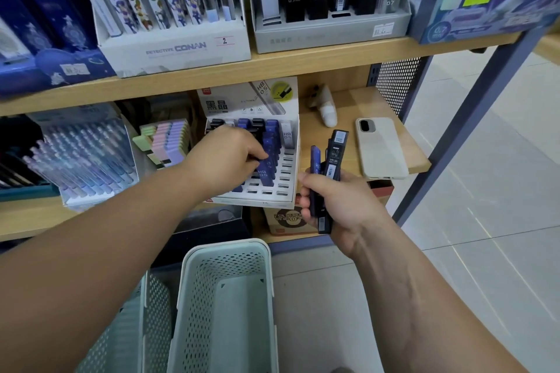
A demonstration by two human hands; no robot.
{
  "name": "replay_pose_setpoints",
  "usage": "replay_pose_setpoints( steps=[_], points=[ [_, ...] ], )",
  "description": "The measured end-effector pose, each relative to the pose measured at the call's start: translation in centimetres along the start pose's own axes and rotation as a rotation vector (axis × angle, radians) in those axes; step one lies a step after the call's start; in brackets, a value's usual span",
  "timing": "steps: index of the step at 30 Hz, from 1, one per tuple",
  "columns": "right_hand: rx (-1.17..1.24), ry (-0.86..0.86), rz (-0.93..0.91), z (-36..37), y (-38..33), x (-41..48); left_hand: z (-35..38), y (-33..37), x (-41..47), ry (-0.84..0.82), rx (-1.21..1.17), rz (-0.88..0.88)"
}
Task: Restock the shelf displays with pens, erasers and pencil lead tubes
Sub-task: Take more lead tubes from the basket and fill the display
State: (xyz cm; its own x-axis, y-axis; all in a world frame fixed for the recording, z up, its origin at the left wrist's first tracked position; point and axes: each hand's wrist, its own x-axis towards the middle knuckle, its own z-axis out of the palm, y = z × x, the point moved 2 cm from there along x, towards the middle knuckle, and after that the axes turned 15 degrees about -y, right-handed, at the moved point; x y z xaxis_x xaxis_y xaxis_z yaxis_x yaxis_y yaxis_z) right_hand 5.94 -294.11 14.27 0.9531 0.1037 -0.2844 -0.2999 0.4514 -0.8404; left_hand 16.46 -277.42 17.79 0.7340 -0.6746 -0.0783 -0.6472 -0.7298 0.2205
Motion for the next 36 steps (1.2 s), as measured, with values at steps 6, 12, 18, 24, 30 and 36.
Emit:
replay_pose_setpoints(
  steps=[6,12,18,24,30,36],
  points=[
    [-0.066,-0.082,0.008,1.0,0.3,-0.1,0.7,2.4,-1.7,0.285,0.05,0.017],
    [-0.252,-0.236,0.086,2.8,1.7,-0.5,2.8,5.4,-3.8,0.108,-1.281,-0.383],
    [-0.252,-0.239,0.117,2.9,1.9,-0.7,3.5,3.9,-5.3,0.2,-1.462,-0.465],
    [-0.133,0.035,0.055,2.1,1.6,-0.1,2.0,3.2,-6.0,0.412,-1.481,-0.456],
    [-0.139,0.167,0.043,0.5,1.2,-0.3,0.0,1.8,-5.3,0.369,-0.898,-0.33],
    [-0.109,0.111,0.057,0.4,1.3,-0.2,0.3,0.8,-3.4,0.214,-0.458,-0.236]
  ],
)
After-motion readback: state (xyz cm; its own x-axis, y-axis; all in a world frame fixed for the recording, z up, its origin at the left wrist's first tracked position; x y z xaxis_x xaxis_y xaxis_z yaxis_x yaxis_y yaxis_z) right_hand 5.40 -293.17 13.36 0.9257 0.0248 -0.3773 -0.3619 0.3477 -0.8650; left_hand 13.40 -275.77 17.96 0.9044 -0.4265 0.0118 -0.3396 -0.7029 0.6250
